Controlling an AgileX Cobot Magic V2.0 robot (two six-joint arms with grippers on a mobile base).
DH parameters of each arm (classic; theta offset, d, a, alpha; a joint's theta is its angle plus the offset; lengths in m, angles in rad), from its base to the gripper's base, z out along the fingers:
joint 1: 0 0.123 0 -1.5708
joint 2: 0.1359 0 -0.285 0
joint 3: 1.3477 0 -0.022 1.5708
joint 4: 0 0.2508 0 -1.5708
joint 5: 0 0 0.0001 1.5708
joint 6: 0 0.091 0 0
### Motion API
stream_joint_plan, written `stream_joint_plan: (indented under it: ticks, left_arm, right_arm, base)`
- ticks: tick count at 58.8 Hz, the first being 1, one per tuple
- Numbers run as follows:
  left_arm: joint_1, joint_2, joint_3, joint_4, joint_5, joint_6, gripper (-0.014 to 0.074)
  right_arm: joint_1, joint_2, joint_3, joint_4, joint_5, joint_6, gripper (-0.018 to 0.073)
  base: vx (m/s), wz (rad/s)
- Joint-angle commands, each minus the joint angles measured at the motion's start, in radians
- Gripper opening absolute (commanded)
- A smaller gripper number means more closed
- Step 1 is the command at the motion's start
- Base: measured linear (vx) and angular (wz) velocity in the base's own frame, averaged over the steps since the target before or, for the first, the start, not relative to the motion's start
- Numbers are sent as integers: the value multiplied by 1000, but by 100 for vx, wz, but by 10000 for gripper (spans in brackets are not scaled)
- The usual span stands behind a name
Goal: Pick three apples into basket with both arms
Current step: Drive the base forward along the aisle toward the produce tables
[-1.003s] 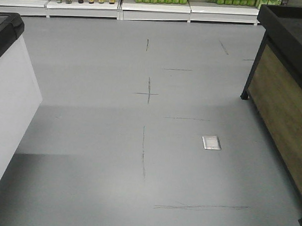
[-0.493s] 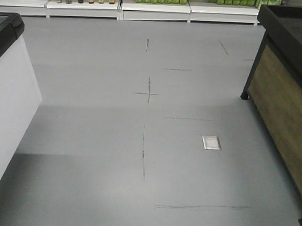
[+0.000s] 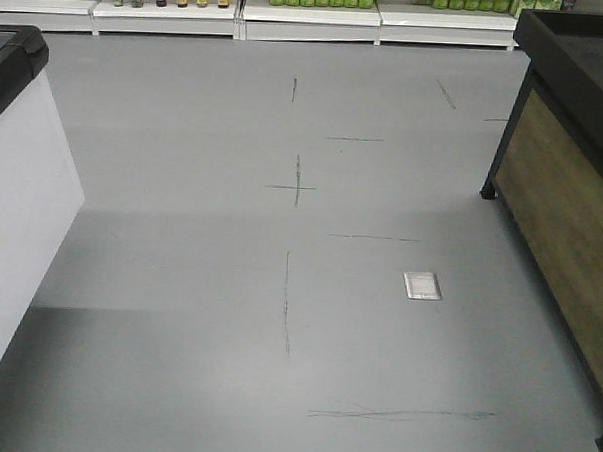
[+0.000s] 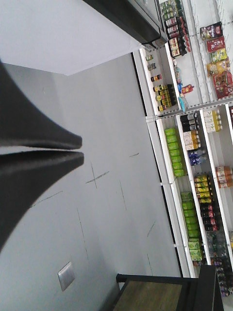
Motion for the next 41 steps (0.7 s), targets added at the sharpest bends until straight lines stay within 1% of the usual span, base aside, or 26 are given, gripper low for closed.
stream_joint_plan:
  ticks: [1,41]
  left_arm:
    - [-8,-14,-26,-13,-64,-5,2]
    - [-8,-14,-26,-13,-64,-5,2]
  right_arm:
    - [-3,-2,9,-17,-73,0,-5]
    - [-3,-2,9,-17,-73,0,-5]
  base:
    - [0,0]
    - [0,1]
